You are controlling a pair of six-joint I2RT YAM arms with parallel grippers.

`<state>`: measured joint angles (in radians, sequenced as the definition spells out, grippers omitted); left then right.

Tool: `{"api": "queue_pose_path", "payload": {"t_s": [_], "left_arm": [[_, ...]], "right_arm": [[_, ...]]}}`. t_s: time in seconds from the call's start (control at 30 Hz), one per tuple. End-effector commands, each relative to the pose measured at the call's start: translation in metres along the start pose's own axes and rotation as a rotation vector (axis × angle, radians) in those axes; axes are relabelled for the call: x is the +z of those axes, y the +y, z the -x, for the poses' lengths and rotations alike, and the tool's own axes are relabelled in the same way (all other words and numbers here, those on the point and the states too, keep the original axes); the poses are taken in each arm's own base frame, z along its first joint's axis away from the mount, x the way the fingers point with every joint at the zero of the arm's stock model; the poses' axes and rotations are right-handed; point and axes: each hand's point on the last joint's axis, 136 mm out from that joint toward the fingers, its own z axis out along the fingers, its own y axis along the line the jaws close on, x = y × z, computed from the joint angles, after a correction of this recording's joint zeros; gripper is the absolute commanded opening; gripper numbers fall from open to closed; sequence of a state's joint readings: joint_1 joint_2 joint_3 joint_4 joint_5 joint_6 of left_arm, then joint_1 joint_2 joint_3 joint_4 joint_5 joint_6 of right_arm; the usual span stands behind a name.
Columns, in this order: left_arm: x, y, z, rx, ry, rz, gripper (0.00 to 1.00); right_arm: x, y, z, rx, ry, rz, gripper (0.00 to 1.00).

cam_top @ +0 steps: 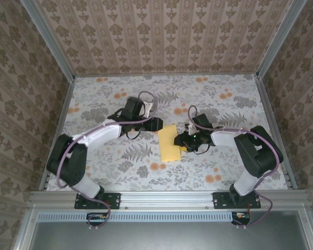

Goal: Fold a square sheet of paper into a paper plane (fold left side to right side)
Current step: Fold the triangle a second time at the center of the table.

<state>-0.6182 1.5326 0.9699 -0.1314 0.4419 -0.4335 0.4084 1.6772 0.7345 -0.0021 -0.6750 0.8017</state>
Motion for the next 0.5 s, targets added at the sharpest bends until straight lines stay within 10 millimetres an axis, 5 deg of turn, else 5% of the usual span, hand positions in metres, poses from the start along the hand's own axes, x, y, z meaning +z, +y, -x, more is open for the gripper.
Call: {"api": "queue_pose_path", "payload": {"t_s": [0.0,0.23,0.47], "left_arm": [[-0.01,-0.013,-0.026,0.162,0.004,0.019,0.58],[-0.024,-0.044,-0.076,0.387,0.035,0.053,0.69],[-0.01,-0.066,-0.096,0.529,0.079,0.116,0.75]], "right_arm": [[0.0,0.018,0.01,0.029,0.01,0.051,0.4],[-0.002,0.03,0.022,0.047,0.018,0.034,0.38],[-0.002,0.033,0.028,0.06,0.028,0.0,0.35]]}}
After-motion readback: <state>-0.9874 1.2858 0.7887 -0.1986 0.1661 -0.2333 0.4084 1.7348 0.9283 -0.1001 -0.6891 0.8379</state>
